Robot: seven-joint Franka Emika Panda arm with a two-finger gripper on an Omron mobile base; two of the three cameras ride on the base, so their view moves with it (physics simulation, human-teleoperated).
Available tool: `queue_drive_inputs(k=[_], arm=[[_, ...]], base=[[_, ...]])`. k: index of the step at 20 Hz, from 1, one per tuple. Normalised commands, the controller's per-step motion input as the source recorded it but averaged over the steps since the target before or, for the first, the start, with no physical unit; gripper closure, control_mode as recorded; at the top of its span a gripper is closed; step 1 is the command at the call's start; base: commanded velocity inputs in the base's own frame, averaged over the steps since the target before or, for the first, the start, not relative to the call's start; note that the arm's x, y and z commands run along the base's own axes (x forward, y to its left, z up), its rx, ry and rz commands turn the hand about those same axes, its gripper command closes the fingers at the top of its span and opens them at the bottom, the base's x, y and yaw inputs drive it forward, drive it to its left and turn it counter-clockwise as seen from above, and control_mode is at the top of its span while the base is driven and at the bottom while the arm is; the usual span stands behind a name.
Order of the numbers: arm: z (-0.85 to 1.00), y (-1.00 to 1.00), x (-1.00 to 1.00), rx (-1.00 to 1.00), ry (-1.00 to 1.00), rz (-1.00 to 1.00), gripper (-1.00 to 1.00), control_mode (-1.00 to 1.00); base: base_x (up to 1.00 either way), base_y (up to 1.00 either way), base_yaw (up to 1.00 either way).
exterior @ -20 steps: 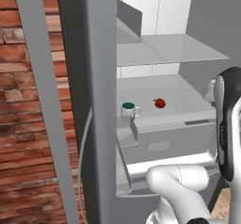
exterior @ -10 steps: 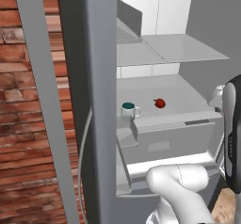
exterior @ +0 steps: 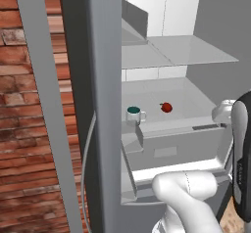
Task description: Place the mustard and mayonnaise from the counter to the top shelf of the fridge. If the existing items in the fridge are on the top shelf, move them to other shelves.
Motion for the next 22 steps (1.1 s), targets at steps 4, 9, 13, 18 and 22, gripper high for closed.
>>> queue_drive_inputs(k=[4,9,13,18,22], arm=[[-0.05,0.00,-0.50,0.00,0.00,0.04,-1.00,1.00],[0.00,0.00,0.00,0.00,0.00,0.00,-1.00,1.00],[0.00,0.00,0.00,0.00,0.00,0.00,-1.00,1.00],[0.00,0.00,0.00,0.00,0.00,0.00,-1.00,1.00],[0.00,0.00,0.00,0.00,0.00,0.00,-1.00,1.00]], base=[[-0.50,0.00,0.03],[-1.00,-0.11,-0.01],[-1.00,-0.52,-0.34],[-0.52,-0.50,-0.65],[-0.01,-0.67,-0.74]])
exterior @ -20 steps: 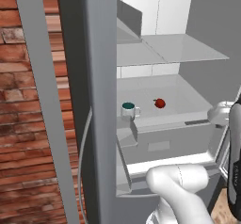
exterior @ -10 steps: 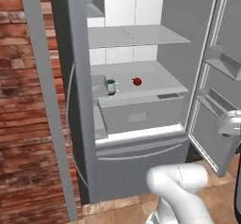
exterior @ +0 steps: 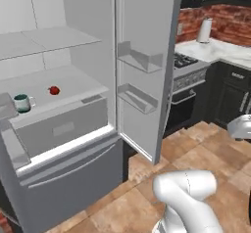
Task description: Place the mustard and mayonnaise from the counter to the top shelf of the fridge. If the existing items in the fridge are on the top shelf, move them to other shelves.
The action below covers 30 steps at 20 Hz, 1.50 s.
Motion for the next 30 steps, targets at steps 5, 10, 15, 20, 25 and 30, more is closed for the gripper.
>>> queue_drive_inputs(k=[5,10,15,20,25,30], arm=[[0.00,0.00,0.00,0.00,0.00,0.00,-1.00,1.00],[0.00,0.00,0.00,0.00,0.00,0.00,-1.00,1.00],[0.00,0.00,0.00,0.00,0.00,0.00,-1.00,1.00],[0.00,0.00,0.00,0.00,0.00,0.00,-1.00,1.00],[0.00,0.00,0.00,0.00,0.00,0.00,-1.00,1.00],[0.00,0.00,0.00,0.00,0.00,0.00,-1.00,1.00]], base=[[0.21,-0.79,-0.59],[0.65,-0.72,-0.43],[0.97,-0.51,-0.28],[1.00,-0.14,-0.06],[1.00,0.00,0.03],[1.00,0.00,0.47]])
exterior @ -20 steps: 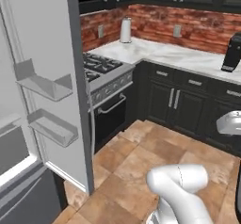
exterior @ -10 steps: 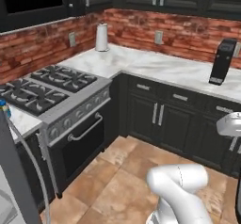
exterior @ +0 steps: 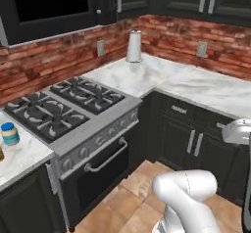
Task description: Place the mustard and mayonnaise from the counter to the top shelf of the fridge. If the existing items in the fridge are on the top shelf, move them to other shelves.
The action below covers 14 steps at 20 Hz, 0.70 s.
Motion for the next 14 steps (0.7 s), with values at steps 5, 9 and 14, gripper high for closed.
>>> queue_drive_inputs(k=[5,9,14], arm=[[0.00,0.00,0.00,0.00,0.00,0.00,-1.00,1.00],[0.00,0.00,0.00,0.00,0.00,0.00,-1.00,1.00],[0.00,0.00,0.00,0.00,0.00,0.00,-1.00,1.00]], base=[[0.95,0.00,0.74],[0.90,0.00,0.73],[0.21,0.09,0.67]])
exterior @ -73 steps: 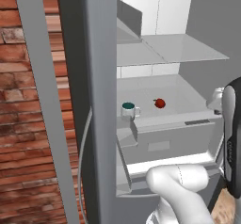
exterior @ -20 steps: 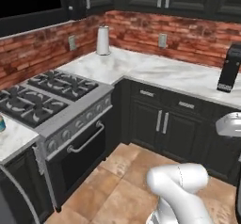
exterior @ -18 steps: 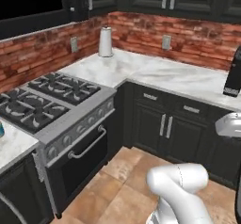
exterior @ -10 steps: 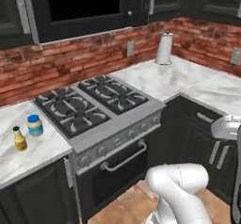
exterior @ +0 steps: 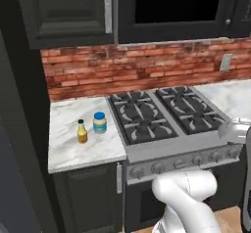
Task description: Place the mustard and mayonnaise from the counter to the top shelf of the fridge. If the existing items in the fridge are on the top shelf, move them to other shelves.
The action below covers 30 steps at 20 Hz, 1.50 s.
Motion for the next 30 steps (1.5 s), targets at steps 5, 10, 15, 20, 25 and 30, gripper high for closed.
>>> queue_drive_inputs(k=[5,10,15,20,25,30], arm=[[0.00,0.00,0.00,0.00,0.00,0.00,-1.00,1.00],[0.00,0.00,0.00,0.00,0.00,0.00,-1.00,1.00],[0.00,0.00,0.00,0.00,0.00,0.00,-1.00,1.00],[0.00,0.00,0.00,0.00,0.00,0.00,-1.00,1.00],[0.00,0.25,0.42,0.00,0.00,0.01,-1.00,-1.00],[-0.10,0.39,0.94,0.00,0.00,0.03,-1.00,-1.00]], base=[[0.00,0.37,0.48],[0.00,0.34,0.27],[0.11,0.57,0.18],[0.10,0.60,0.17],[0.20,0.19,0.05],[0.00,0.00,0.00]])
